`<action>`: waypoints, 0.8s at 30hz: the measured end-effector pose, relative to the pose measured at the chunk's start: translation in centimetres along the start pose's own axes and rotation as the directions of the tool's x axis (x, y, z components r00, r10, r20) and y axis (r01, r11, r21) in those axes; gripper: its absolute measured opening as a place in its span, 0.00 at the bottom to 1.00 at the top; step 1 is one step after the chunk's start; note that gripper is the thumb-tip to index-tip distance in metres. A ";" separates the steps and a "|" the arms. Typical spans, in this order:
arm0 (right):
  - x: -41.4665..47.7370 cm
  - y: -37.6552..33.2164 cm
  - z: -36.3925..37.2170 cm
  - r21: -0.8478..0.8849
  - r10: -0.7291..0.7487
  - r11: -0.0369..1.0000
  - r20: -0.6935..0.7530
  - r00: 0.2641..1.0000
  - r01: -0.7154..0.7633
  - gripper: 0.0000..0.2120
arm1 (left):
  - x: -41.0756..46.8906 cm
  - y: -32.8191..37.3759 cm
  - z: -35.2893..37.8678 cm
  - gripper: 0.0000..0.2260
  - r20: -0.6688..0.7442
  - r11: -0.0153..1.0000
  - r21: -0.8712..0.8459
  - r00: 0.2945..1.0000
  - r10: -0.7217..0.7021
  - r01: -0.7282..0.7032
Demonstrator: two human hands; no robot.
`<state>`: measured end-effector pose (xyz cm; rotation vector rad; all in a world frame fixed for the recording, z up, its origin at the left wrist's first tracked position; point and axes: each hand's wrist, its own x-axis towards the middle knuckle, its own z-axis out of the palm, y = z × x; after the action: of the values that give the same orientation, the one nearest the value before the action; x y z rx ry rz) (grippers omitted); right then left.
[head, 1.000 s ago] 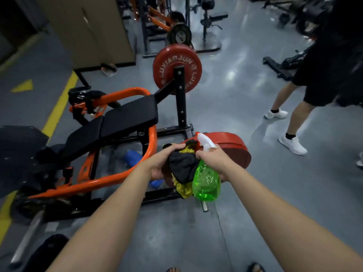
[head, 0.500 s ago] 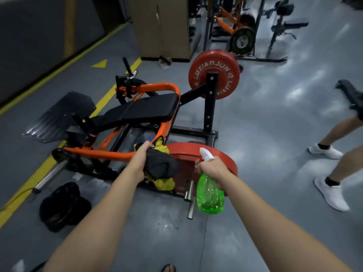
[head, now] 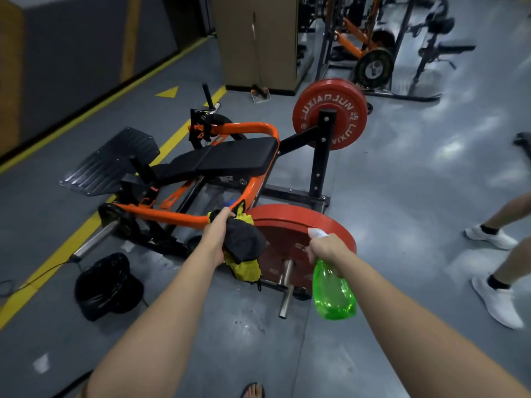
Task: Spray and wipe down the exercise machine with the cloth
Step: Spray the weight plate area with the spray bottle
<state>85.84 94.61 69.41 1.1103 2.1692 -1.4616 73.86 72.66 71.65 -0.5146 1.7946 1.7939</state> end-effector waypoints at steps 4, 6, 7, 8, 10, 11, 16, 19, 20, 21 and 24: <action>-0.1 -0.4 0.7 0.095 -0.025 0.995 -0.073 0.997 0.031 0.42 | 0.0 0.6 -1.9 0.12 -0.076 0.998 -0.044 0.996 0.050 -0.054; 1.5 0.3 1.4 0.102 -0.009 0.995 -0.065 0.998 0.016 0.49 | -0.1 0.9 -2.7 0.12 -0.101 0.996 -0.060 0.993 0.067 -0.074; 2.2 0.6 1.7 0.099 0.003 0.995 -0.053 0.999 0.002 0.49 | -0.1 1.1 -3.0 0.11 -0.106 0.995 -0.063 0.992 0.071 -0.079; 3.1 0.9 2.1 0.100 0.009 0.995 -0.048 0.999 -0.005 0.50 | 0.0 1.2 -3.5 0.11 -0.112 0.994 -0.066 0.991 0.076 -0.083; 3.5 0.7 2.8 0.058 0.013 0.998 -0.066 0.998 -0.009 0.49 | 0.1 1.7 -4.3 0.11 -0.122 0.994 -0.062 0.989 0.078 -0.086; 2.4 0.1 2.9 0.015 0.015 1.000 -0.080 0.997 -0.014 0.45 | 0.2 1.9 -4.5 0.11 -0.124 0.995 -0.060 0.989 0.076 -0.084; -0.7 -2.6 2.7 -0.163 -0.037 0.986 -0.104 0.994 0.020 0.23 | 1.1 2.7 -5.0 0.12 -0.099 0.996 -0.064 0.993 0.063 -0.070; -0.9 -3.4 2.3 -0.131 -0.060 0.991 -0.173 0.983 0.037 0.39 | 1.7 3.1 -5.1 0.13 -0.058 0.996 -0.059 0.997 0.060 -0.063; -0.6 -3.6 2.2 -0.114 -0.046 0.993 -0.175 0.984 0.026 0.41 | 1.9 3.4 -5.1 0.14 -0.045 0.996 -0.051 0.997 0.065 -0.067; -0.5 -3.5 2.0 -0.104 -0.033 0.994 -0.160 0.987 0.016 0.42 | 2.1 3.5 -5.1 0.14 -0.042 0.997 -0.042 0.997 0.070 -0.072; 0.4 -3.4 1.7 -0.056 0.028 0.998 -0.155 0.987 -0.037 0.43 | 3.3 3.9 -4.8 0.18 -0.019 0.997 -0.020 0.997 0.078 -0.079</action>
<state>82.82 92.66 70.68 1.2702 2.2696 -1.3297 68.32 68.40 72.49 -0.4765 1.8335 1.8684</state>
